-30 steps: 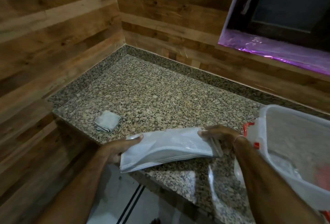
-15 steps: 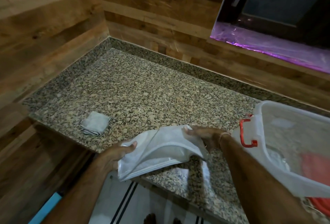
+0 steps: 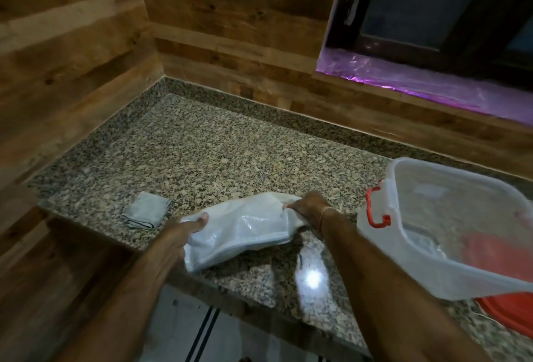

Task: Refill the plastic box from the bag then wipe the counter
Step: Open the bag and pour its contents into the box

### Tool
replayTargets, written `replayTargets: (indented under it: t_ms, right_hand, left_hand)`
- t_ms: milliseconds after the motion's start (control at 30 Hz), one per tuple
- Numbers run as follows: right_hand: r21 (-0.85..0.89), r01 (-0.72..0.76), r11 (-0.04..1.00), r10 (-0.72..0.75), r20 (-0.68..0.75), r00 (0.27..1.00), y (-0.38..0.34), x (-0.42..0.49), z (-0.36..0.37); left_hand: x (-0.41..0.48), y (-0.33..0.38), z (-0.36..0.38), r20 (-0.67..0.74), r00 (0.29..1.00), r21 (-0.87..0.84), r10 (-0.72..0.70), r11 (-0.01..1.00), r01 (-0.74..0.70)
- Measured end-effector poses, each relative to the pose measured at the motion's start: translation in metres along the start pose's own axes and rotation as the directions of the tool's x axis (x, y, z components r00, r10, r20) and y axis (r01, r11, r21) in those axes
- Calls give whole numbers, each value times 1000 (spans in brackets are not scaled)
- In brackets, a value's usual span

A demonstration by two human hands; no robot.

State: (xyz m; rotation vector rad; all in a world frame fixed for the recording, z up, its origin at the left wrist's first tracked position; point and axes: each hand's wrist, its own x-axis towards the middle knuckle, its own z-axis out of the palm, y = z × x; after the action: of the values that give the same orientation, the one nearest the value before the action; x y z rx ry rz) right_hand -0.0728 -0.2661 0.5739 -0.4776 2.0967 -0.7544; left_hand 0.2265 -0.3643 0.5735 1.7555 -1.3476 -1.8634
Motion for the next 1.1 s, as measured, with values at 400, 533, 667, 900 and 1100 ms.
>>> replayTargets:
  t_ms: [400,533,667,900,1100]
  right_hand:
    - [338,539,771,-479,-248,842,-89,-62,-206]
    - [437,609,661,-502,-345,793,-54,-81,-285]
    - [516,629,581,-474,-414,777,5,-82,-346]
    - [595,624,507,-411,-470,781,104,-62,-379]
    - [656,583,480,-415,-415,809,145,-45,-372]
  left_hand:
    - [-100,176,112,-111,848,-297,518,797,-526]
    - [-134,189,202,-91,785,-358,612,716,-600]
    - [-157,180,288,-76,764,-379,641,690,-617]
    - [-166,119,380,-118,739,-242,663,703,-669]
    - [-153,91,384,-26,643,-13,765,643,-766]
